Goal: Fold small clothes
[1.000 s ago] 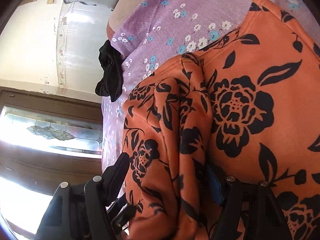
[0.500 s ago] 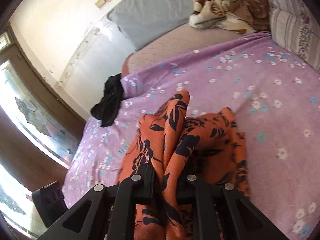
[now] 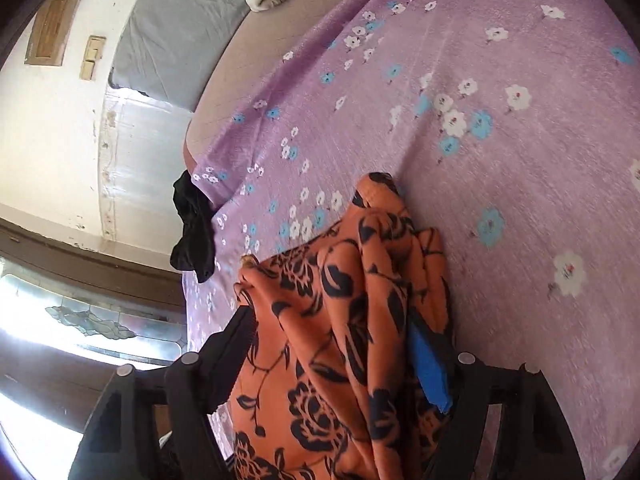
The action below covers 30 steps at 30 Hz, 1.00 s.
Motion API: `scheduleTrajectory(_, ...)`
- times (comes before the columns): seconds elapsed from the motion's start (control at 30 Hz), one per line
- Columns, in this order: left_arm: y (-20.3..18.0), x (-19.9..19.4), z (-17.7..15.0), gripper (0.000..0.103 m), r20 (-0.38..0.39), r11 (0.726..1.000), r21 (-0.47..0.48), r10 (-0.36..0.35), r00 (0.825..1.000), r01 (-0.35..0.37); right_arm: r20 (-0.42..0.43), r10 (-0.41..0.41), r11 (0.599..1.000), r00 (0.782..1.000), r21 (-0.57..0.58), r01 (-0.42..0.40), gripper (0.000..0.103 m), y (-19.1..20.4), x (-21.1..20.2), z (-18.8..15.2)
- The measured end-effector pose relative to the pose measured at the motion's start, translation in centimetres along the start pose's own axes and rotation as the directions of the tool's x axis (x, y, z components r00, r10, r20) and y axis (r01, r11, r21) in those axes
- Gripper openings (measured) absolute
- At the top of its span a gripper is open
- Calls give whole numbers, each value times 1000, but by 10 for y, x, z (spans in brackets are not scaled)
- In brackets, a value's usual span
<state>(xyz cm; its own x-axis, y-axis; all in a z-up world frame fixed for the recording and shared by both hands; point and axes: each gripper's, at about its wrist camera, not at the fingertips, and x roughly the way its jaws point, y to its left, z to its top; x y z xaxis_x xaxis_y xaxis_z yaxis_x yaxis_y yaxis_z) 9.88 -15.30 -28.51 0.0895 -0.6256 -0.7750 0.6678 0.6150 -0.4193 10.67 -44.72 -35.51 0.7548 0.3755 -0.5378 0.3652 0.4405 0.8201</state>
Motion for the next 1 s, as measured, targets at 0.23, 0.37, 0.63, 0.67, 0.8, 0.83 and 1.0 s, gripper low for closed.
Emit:
scheduleTrajectory(0.23, -5, 6, -3, 96, -6, 1000, 31, 0, 1000, 0, 149, 89, 962, 985, -268, -46, 41, 53, -8, 8)
scheduleTrajectory(0.37, -8, 12, 2, 97, -9, 999, 35, -1, 1000, 1, 275, -99, 932, 956, -311, 186, 41, 60, -19, 6)
scheduleTrajectory(0.63, -10, 3, 15, 97, 17, 999, 34, 36, 999, -36, 76, -29, 899, 997, -435, 60, 41, 79, -25, -27)
scheduleTrajectory(0.67, -12, -2, 17, 97, 38, 998, 43, 48, 998, -50, 29, -53, 889, 998, -453, 61, 41, 81, -16, -34)
scheduleTrajectory(0.8, -13, -16, 21, 97, 107, 992, 61, 105, 989, -112, -28, -243, 852, 970, -485, 199, 41, 73, 28, -38)
scheduleTrajectory(0.83, -12, -13, 22, 97, 95, 991, 59, 116, 989, -122, -49, -282, 866, 958, -442, 233, 41, 62, 39, -32)
scheduleTrajectory(1.0, -5, 11, 20, 99, 29, 986, 49, 160, 987, -161, -11, -332, 886, 943, -346, 308, 19, 36, 59, -7)
